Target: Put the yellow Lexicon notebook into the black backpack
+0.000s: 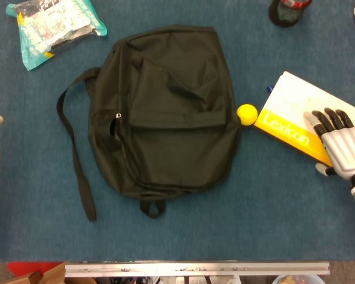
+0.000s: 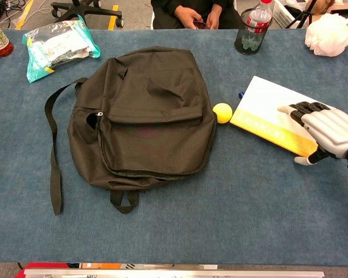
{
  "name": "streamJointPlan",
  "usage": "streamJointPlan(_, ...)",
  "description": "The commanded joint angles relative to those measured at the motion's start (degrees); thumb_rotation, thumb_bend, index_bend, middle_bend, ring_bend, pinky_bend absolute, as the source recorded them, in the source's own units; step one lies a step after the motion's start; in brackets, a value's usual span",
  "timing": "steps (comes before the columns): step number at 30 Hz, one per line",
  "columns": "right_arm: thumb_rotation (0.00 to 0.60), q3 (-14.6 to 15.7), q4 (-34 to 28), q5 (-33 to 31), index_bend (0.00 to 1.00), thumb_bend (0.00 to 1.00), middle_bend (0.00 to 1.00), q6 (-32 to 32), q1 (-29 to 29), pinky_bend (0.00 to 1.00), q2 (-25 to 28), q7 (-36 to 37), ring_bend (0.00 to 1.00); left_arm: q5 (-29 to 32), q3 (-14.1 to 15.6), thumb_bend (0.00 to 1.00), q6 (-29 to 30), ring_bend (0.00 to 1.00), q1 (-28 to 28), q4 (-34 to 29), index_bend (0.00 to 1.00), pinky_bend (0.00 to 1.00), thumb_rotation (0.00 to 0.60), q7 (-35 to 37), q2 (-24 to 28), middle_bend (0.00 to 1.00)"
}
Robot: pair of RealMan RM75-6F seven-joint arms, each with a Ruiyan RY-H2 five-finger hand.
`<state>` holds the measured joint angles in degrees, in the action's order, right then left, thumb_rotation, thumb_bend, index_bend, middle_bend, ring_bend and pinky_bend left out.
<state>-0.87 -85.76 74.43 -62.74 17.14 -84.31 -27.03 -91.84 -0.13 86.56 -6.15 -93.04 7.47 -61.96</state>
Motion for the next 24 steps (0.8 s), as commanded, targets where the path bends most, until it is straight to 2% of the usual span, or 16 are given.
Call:
streamJointPlan(1, 0.600, 0.1, 1.4, 0.0, 0.07, 0.12, 0.11, 0.0, 0.3, 0.08, -1.1, -0.1, 0.00, -0.1, 0.1, 0.36, 0.0, 0.23, 0.0, 0.0, 0.28, 0.27, 0.600, 0.3, 0.1, 0.28)
streamJointPlan(11, 0.600, 0.0, 5.0, 0.1, 0.07, 0.13, 0.11, -1.1, 0.4, 0.08, -2.9, 0.2, 0.00, -0.4, 0.2, 0.36, -0.1, 0.23, -0.2, 0.2, 0.28, 0.27, 0.600, 0.7, 0.0, 0.28)
streamJointPlan(14, 0.600, -0.4, 6.2, 0.0, 0.07, 0.26, 0.11, -1.3, 0.5, 0.08, -3.2, 1.1, 0.00, -0.4, 0.2, 0.36, -0.1, 0.23, -0.2, 0.1, 0.28, 0.27, 0.600, 1.0, 0.1, 0.28)
streamJointPlan(17, 0.600, -0.8, 7.1, -0.1, 0.07, 0.35, 0.13, -1.4, 0.6, 0.08, -3.2, 2.2, 0.00, -0.4, 0.2, 0.36, -0.1, 0.23, -0.2, 0.2, 0.28, 0.27, 0.600, 1.3, 0.1, 0.28)
streamJointPlan(24, 0.600, -1.4, 7.8, 0.5, 0.12, 0.48, 0.19, -2.1, 0.9, 0.08, -2.7, 3.7, 0.02, -0.3, 0.1, 0.36, -0.2, 0.23, -0.2, 0.2, 0.28, 0.27, 0.600, 1.4, 0.2, 0.28)
